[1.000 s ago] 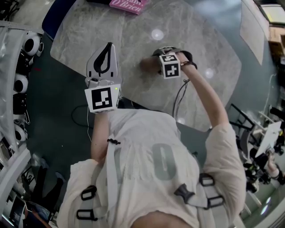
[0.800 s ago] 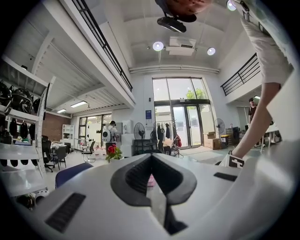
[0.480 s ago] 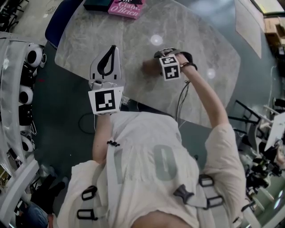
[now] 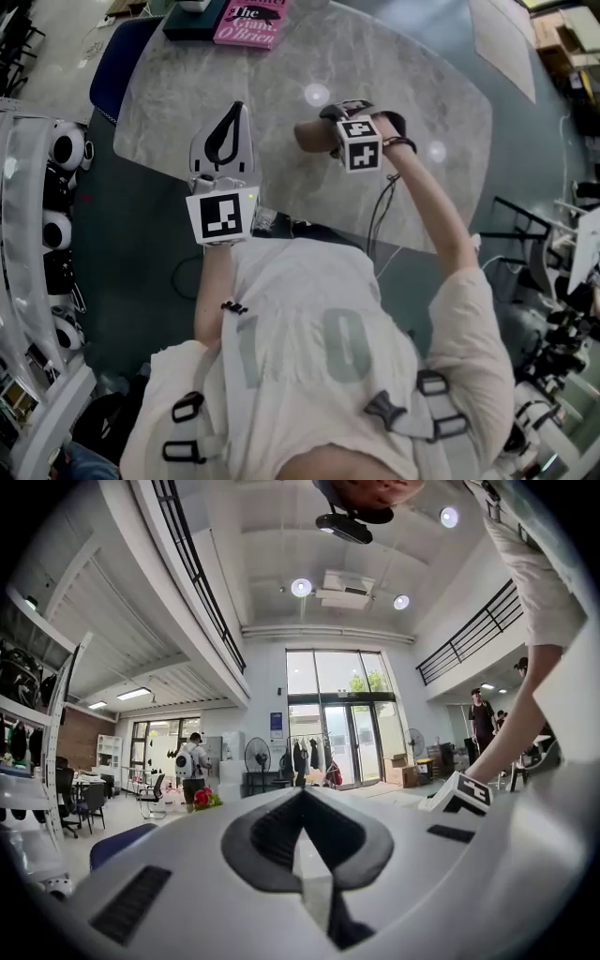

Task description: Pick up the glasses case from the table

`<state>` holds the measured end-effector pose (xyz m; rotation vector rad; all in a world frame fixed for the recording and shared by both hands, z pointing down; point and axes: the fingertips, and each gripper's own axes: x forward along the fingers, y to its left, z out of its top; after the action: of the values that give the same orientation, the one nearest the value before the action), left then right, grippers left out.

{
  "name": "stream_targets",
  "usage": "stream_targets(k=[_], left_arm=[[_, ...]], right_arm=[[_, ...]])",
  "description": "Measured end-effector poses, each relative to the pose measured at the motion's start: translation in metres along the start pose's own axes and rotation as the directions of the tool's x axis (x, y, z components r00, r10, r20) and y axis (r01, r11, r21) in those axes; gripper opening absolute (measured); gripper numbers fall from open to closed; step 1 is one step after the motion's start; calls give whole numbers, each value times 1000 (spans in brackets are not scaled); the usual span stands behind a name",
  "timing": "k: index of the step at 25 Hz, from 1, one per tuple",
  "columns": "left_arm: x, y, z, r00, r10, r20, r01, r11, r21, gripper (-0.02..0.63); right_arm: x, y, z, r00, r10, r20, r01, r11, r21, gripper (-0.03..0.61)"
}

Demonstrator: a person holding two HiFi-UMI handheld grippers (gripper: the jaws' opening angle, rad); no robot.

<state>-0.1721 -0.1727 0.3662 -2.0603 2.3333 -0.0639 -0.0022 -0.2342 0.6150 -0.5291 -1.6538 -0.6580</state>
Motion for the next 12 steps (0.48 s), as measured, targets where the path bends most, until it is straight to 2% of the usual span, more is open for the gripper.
stream_targets(k=[4,7,12], left_arm=[[1,-6,9,999,-32,30,32,999,-2,3],[3,-12,15,997,-56,53,56,998,3,3],[6,-26,23,992,-104,76,103,995,15,3]], right_arm=[[-19,-8,-5,994,-99,-38,99,995,4,388],[-39,-16,-4,985,-174,-18,175,983,57,388],[-79,-34,-6,941,-339,-13,337,930,143,389]])
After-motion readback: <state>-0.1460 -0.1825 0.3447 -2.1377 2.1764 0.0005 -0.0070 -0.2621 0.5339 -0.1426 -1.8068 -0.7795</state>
